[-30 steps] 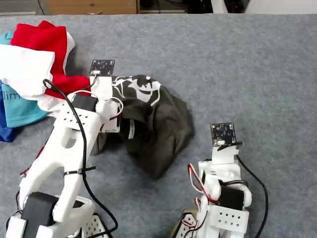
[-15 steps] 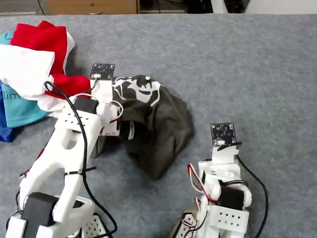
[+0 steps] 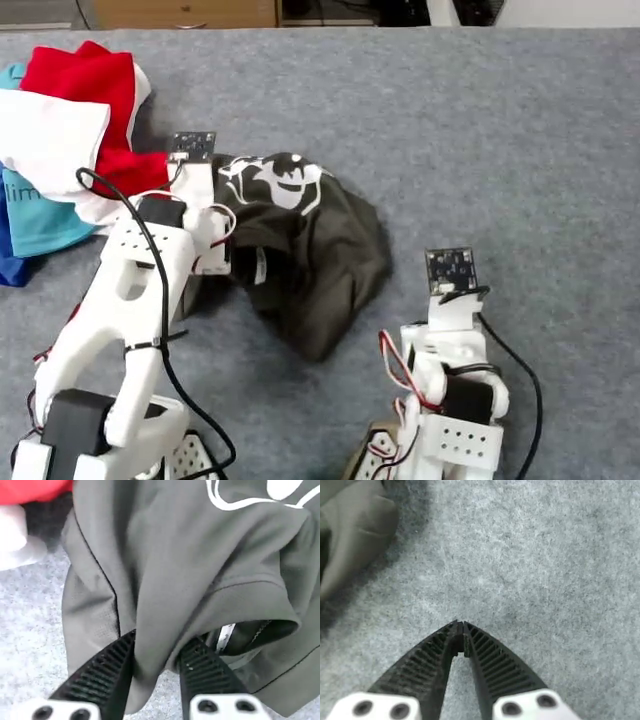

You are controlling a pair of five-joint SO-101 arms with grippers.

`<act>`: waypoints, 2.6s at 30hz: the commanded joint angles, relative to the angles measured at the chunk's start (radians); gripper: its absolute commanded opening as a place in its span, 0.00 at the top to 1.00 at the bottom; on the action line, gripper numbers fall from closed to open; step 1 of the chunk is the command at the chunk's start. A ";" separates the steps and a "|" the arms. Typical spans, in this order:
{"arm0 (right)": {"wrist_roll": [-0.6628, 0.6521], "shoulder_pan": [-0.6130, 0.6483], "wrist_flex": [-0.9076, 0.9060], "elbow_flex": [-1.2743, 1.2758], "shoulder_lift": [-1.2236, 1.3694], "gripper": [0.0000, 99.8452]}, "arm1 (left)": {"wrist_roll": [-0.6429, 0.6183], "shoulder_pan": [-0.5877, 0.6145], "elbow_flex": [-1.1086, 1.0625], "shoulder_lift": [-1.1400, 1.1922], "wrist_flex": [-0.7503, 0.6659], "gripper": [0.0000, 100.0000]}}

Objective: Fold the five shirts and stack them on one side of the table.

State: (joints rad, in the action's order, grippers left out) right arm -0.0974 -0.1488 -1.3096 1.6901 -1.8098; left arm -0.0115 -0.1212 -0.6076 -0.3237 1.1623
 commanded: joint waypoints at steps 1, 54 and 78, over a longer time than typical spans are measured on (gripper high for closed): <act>0.009 0.004 -0.006 -0.001 -0.087 0.99 | -0.005 0.012 0.003 -0.035 -0.006 0.89; 0.009 0.004 -0.006 -0.001 -0.087 0.99 | 0.005 0.034 -0.035 -0.025 -0.063 0.89; 0.009 0.004 -0.006 -0.001 -0.087 0.99 | 0.189 0.029 0.092 -0.038 0.161 0.78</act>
State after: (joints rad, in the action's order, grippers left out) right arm -0.0974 -0.1488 -1.3096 1.6901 -1.8098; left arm 0.0760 -0.0967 -0.6291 -0.3237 1.1960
